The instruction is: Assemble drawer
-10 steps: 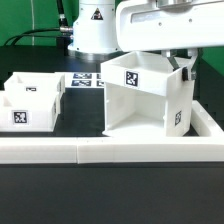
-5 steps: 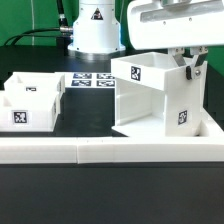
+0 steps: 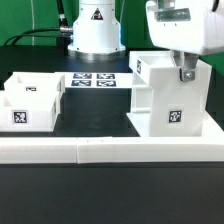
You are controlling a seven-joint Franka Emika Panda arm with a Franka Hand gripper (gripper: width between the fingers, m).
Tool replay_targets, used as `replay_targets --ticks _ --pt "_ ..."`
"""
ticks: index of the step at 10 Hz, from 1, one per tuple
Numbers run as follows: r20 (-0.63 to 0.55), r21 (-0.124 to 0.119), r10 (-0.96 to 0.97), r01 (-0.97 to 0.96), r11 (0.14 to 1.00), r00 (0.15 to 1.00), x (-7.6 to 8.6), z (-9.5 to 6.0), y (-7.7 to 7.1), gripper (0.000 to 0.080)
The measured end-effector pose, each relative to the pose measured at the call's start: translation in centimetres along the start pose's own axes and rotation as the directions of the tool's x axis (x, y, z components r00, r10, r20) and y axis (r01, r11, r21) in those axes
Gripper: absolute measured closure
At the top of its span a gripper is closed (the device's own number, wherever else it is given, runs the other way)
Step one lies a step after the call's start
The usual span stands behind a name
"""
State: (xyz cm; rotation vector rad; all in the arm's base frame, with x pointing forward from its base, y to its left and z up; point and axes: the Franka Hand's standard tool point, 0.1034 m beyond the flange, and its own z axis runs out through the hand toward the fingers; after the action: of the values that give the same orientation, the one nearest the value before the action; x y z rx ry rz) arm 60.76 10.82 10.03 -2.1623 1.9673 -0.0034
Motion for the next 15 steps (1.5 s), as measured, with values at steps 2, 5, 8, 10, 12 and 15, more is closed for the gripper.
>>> replay_targets --ticks 2,5,8,10,12,15 --pt "-0.001 0.0 -0.008 0.008 1.0 1.0 0.1 0.1 0.0 0.0749" --pt "0.001 0.013 0.018 -0.018 1.0 1.0 0.8 0.2 -1.6 0.0749" --pt "0.022 0.018 0.072 -0.072 0.997 0.997 0.6 0.7 -4.5 0.0749" --pt "0.023 0.008 0.079 -0.079 0.997 0.997 0.7 0.8 -4.6 0.0748" --pt "0.024 0.008 0.074 -0.074 0.997 0.997 0.7 0.8 -4.5 0.0748" --pt "0.025 0.015 0.061 -0.061 0.998 0.998 0.6 0.6 -4.8 0.0546"
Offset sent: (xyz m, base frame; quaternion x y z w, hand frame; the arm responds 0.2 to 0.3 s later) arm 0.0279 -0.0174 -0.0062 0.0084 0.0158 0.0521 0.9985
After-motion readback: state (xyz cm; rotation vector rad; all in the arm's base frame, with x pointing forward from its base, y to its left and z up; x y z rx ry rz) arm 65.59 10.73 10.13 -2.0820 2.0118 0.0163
